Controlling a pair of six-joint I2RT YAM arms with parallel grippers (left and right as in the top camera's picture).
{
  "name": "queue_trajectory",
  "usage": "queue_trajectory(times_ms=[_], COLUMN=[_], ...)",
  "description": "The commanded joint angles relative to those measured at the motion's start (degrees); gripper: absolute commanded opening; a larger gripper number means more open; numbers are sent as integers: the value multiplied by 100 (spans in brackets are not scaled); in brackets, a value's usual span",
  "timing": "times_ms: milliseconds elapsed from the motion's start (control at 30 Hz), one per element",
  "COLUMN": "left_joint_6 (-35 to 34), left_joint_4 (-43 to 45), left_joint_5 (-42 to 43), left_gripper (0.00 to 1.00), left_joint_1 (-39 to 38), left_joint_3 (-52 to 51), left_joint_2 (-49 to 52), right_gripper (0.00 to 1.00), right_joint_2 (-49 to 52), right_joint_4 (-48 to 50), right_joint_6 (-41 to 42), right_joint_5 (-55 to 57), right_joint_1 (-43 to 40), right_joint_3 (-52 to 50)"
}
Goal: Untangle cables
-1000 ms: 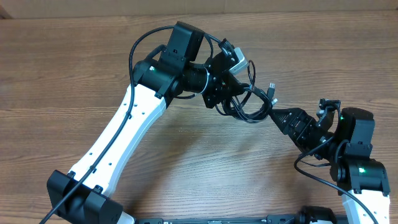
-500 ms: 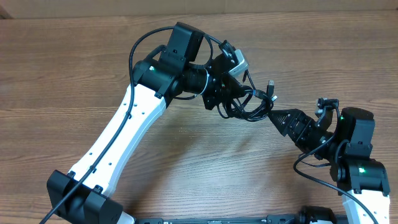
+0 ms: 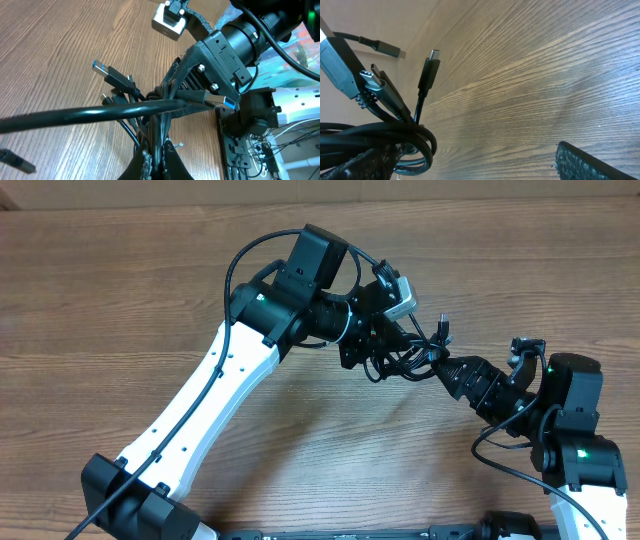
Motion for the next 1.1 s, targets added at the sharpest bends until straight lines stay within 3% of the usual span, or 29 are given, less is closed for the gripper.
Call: queue_trajectory(times_ms=[0, 367, 833, 1067], left_joint_6=[107, -4, 0, 0], left_joint_4=[20, 435, 605, 601], left_joint_5=[476, 533, 1834, 2186], left_gripper=[4, 4, 4, 4], left_joint_1=[-149, -144, -61, 179], left_joint_3=[118, 118, 118, 118], left_joint_2=[-157, -157, -160, -160], right_gripper=[99, 100, 100, 100], right_joint_2=[-15, -15, 33, 535], right_joint_4=[-46, -192, -367, -546], right_joint_6=[-125, -133, -116, 166], right_joint_5=[81, 330, 835, 1386], right_joint_1=[26, 26, 26, 26], right_joint_3=[109, 109, 109, 109])
